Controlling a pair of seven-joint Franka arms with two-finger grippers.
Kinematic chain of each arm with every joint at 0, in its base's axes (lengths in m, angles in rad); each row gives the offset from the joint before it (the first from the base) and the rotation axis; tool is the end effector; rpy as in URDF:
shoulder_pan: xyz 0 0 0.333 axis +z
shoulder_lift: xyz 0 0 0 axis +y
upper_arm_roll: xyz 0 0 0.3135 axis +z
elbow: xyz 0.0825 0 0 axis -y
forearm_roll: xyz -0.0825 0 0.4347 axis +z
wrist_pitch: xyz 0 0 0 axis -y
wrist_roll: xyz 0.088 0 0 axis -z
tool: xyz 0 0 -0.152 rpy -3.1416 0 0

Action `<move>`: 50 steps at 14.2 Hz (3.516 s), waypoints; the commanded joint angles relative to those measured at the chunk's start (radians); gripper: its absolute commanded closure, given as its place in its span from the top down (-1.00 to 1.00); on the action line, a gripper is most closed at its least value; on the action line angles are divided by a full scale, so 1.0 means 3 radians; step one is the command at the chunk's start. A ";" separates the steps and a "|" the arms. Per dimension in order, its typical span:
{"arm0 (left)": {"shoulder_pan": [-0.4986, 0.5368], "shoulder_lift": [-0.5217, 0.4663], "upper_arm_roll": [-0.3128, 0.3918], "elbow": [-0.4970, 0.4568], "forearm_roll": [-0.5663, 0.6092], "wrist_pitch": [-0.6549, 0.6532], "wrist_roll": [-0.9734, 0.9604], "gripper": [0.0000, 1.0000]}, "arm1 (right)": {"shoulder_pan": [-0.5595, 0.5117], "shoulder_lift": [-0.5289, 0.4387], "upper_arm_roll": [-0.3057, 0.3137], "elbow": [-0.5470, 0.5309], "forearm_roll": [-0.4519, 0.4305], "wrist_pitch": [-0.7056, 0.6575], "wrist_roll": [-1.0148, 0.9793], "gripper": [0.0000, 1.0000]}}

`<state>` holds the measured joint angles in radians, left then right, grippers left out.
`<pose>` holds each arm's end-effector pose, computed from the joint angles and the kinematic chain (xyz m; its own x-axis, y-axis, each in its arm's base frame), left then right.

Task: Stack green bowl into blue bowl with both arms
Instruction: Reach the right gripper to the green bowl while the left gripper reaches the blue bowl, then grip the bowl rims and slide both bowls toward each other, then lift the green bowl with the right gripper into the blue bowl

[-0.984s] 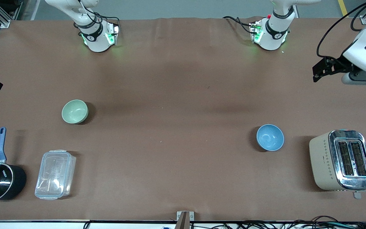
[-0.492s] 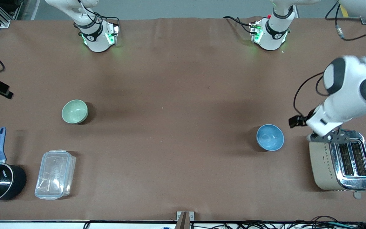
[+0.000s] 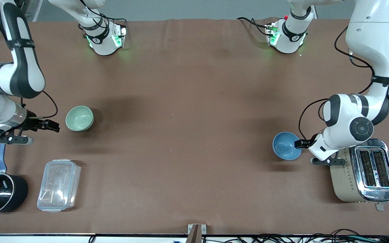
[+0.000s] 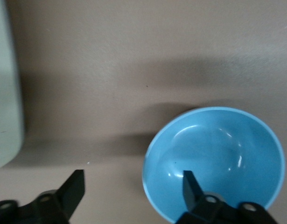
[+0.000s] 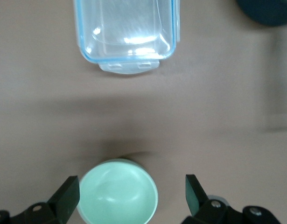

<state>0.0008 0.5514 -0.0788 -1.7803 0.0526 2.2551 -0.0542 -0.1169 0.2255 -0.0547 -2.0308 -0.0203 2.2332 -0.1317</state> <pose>0.6809 -0.0491 0.1595 0.9961 -0.0483 -0.0744 -0.0485 -0.9988 -0.0009 0.6143 -0.1079 0.2550 0.9993 -0.0263 -0.0265 -0.0257 -0.9994 0.0247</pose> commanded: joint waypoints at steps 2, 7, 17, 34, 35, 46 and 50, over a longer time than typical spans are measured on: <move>0.0018 0.0166 -0.0039 0.0039 -0.0002 0.0112 -0.0049 0.09 | -0.0193 -0.0026 0.0050 -0.0603 -0.0040 0.0725 -0.0195 1.00; -0.0008 0.0182 -0.0044 0.0049 -0.0073 0.0112 -0.0050 -0.91 | -0.0198 0.0168 0.0060 -0.0813 0.0017 0.0993 -0.0185 1.00; -0.0048 0.0018 -0.0748 0.0156 -0.0124 -0.0005 -0.0600 -1.00 | -0.0290 0.0317 0.0070 -0.0829 0.0042 0.1003 -0.0175 0.07; -0.1623 0.0842 -0.0923 0.0893 -0.0084 0.0255 -0.2396 -0.91 | 0.0138 -0.0035 0.0152 0.0245 0.0973 -0.0536 0.0529 -0.99; -0.1623 0.0836 -0.0923 0.0893 -0.0083 0.0255 -0.2402 -0.53 | 0.0281 -0.0107 0.0152 0.0245 0.0968 -0.0541 0.0825 -0.99; -0.0797 -0.0333 -0.0637 0.1209 0.0556 -0.1144 -0.1943 1.00 | 0.2071 -0.0026 0.0147 0.0179 0.0973 -0.0006 0.3715 -0.99; -0.0229 -0.0702 -0.0678 0.1474 0.0392 -0.1844 -0.1100 1.00 | 0.2490 0.0122 0.0147 0.0020 0.0973 0.0531 0.4089 -0.99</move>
<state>-0.1180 0.3809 -0.2700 -1.3780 0.1921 1.8026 -0.4725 0.5827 0.2536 0.0018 -1.9902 0.2564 2.3201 1.0491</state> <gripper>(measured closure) 0.000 0.943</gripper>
